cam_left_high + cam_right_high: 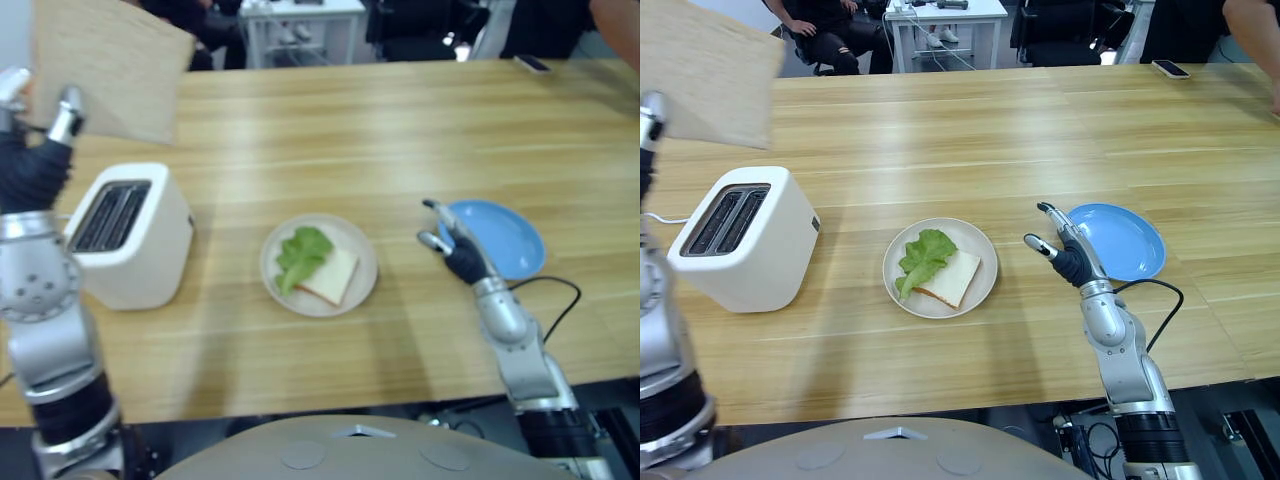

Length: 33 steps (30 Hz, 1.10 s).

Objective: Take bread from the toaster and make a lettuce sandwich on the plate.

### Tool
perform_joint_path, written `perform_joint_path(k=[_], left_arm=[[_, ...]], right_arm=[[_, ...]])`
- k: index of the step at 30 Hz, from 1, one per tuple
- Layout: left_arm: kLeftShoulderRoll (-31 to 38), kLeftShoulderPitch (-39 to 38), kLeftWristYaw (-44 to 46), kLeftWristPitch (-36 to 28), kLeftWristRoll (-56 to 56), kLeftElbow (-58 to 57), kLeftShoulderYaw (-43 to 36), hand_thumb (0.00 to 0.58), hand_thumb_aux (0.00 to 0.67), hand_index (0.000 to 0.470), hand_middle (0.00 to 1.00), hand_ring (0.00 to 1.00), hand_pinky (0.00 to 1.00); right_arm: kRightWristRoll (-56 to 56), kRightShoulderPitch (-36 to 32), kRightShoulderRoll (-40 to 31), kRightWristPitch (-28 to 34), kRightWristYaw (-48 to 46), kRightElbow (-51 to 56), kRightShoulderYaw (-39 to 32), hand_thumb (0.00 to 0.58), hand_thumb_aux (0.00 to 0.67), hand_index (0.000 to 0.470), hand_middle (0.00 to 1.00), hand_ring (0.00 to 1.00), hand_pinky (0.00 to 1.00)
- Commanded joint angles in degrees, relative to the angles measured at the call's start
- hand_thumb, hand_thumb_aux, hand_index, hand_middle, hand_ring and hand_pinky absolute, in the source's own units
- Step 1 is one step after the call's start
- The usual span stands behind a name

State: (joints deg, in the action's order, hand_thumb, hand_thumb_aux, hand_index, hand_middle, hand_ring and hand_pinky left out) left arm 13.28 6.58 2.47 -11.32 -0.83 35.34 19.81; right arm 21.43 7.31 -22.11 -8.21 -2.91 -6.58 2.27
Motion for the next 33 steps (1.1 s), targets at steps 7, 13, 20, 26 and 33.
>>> perform_joint_path(k=[7,13,20,26,33], left_arm=[[-9.75,-5.37,-0.16,-3.34,2.10,-13.02,-19.40,0.580,0.670,0.460,1.00,1.00,1.00],[-12.45,-7.20,-0.90,-0.05,3.81,-27.33,-23.97,0.580,0.670,0.460,1.00,1.00,1.00],[-11.97,-8.17,-0.20,2.53,4.72,-34.71,-25.78,0.580,0.670,0.460,1.00,1.00,1.00],[-11.81,-8.11,-0.29,4.44,6.28,-39.12,-26.91,0.580,0.670,0.460,1.00,1.00,1.00],[-12.04,-8.04,0.47,4.65,7.12,-40.51,-28.77,0.580,0.670,0.460,1.00,1.00,1.00]], right_arm=[[-0.09,-0.13,0.62,0.19,0.72,1.96,-0.50,0.000,0.000,0.000,0.00,0.00,0.00],[0.24,-0.80,0.91,0.27,0.93,2.43,-0.99,0.000,0.000,0.000,0.00,0.00,0.00],[0.67,-0.76,1.01,0.19,1.29,2.90,-1.41,0.000,0.000,0.000,0.00,0.00,0.00],[2.26,-1.23,1.21,0.25,1.23,2.34,-3.75,0.000,0.000,0.000,0.00,0.00,0.00],[5.45,-2.13,1.63,-0.24,0.89,2.51,-7.96,0.000,0.000,0.000,0.00,0.00,0.00]])
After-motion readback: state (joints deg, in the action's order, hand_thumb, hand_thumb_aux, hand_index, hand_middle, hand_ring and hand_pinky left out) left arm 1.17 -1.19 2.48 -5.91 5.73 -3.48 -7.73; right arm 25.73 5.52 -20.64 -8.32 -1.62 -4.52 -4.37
